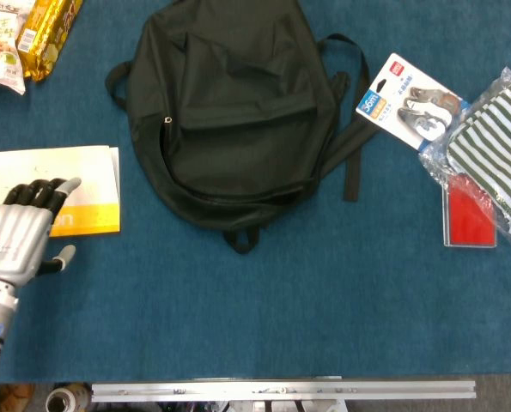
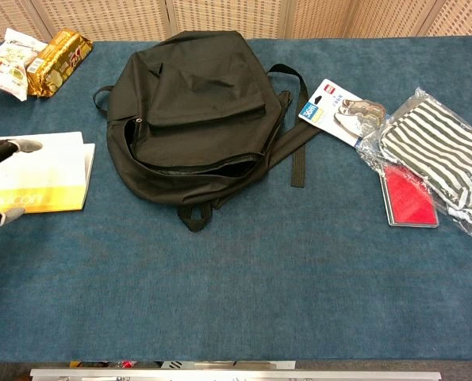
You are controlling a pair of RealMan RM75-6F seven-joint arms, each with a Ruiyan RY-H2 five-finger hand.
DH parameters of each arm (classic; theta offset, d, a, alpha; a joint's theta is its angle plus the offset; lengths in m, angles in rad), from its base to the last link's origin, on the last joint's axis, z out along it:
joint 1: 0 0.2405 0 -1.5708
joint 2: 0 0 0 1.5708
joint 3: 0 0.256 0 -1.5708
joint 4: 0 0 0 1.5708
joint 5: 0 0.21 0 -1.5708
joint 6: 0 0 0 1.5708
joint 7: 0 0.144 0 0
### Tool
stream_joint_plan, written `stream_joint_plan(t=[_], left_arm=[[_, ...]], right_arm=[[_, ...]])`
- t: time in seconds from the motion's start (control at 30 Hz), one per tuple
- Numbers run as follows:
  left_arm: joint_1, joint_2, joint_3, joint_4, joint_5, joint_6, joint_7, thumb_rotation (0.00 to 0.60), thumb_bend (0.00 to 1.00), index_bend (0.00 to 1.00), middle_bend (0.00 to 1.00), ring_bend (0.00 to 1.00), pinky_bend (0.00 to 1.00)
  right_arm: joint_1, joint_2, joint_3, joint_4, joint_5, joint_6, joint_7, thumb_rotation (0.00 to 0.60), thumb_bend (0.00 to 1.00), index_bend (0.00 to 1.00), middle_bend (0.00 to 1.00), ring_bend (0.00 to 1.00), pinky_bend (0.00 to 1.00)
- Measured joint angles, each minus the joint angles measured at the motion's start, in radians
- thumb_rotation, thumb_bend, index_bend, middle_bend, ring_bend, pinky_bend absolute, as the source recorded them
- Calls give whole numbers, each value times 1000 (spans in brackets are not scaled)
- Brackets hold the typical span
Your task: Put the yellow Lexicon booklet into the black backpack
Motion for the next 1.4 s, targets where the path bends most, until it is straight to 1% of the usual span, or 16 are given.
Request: stream_joint_plan(t=[0.1, 0.2, 0.4, 0.6, 1.27, 1.4], left_arm=[[-25, -10, -5, 3, -48, -46, 36, 600, 206, 50, 129, 113, 154], [-51, -21, -12, 12, -108, -93, 79, 600, 204, 50, 128, 113, 153], [-102, -54, -29, 50, -210, -155, 145, 600, 205, 54, 128, 112, 154], [-140, -90, -41, 101, -276, -197, 160, 600, 205, 56, 128, 112, 153], [-194, -136, -36, 168, -353, -224, 143, 600, 206, 79, 139, 117, 153], [-196, -141, -39, 176, -355, -224, 118, 600, 206, 117, 169, 130, 154]], right_arm=[[-3, 0, -1, 0, -1, 5, 5, 600, 90, 290, 330, 220, 350], [-8, 0, -4, 3, -1, 10, 9, 600, 89, 290, 330, 220, 350], [-12, 0, -7, 7, 2, 10, 18, 600, 90, 290, 330, 220, 350], [-12, 0, -10, 9, 5, 4, 21, 600, 90, 290, 330, 220, 350], [-20, 5, -16, 3, 13, 2, 22, 600, 89, 290, 330, 220, 350], [-21, 8, -17, -1, 12, 3, 22, 600, 89, 290, 330, 220, 350]])
